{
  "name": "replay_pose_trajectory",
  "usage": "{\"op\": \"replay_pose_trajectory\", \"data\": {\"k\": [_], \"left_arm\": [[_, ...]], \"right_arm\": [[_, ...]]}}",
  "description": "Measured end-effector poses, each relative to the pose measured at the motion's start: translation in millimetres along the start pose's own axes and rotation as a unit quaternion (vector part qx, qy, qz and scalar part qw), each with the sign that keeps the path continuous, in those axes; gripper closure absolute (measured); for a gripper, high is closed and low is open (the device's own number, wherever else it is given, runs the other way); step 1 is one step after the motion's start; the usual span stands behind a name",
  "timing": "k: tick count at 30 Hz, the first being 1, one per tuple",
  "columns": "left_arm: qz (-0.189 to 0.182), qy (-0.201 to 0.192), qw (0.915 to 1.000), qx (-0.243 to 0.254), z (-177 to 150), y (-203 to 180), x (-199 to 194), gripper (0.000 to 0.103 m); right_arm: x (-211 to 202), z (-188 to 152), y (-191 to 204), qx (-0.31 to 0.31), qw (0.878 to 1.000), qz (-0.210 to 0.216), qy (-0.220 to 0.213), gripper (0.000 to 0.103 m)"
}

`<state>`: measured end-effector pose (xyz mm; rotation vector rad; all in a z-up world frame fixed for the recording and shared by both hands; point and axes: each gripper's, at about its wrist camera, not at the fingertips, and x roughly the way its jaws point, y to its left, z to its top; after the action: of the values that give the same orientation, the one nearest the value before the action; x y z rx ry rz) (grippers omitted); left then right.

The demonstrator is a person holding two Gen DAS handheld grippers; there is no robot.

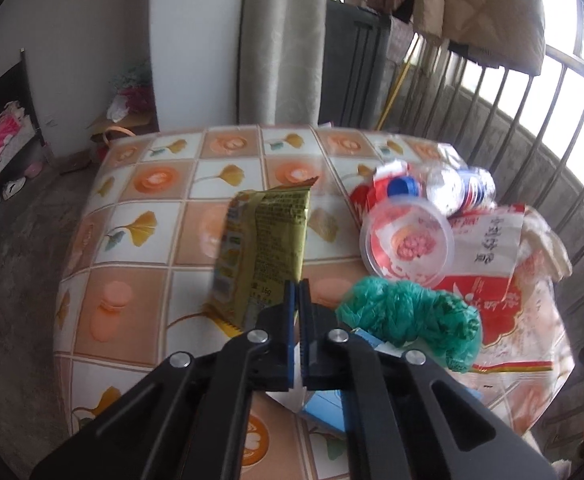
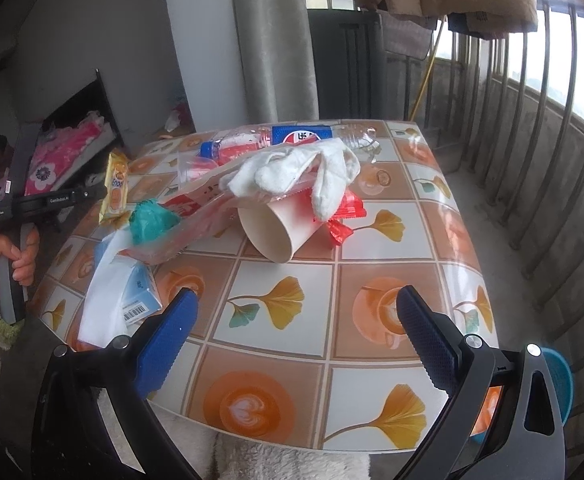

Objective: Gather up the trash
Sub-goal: 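Grasp the yellow Enaak snack packet with the left gripper while the right gripper approaches the tissue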

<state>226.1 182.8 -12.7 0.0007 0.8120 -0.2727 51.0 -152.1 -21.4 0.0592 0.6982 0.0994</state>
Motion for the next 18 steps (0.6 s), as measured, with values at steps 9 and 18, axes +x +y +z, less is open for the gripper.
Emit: {"op": "replay_pose_trajectory", "data": {"k": [9,18], "left_arm": [[-0.005,-0.064,0.9937,-0.092,-34.0,14.6,-70.1,0.103],[0.014,-0.09,0.9869,-0.133,-88.1,9.9,-99.1,0.103]], "right_arm": [[-9.0,1.6,33.4,-0.005,0.996,0.092,-0.001,0.021],[43.8,11.0,120.4,-0.054,0.977,0.193,0.076,0.043]]}}
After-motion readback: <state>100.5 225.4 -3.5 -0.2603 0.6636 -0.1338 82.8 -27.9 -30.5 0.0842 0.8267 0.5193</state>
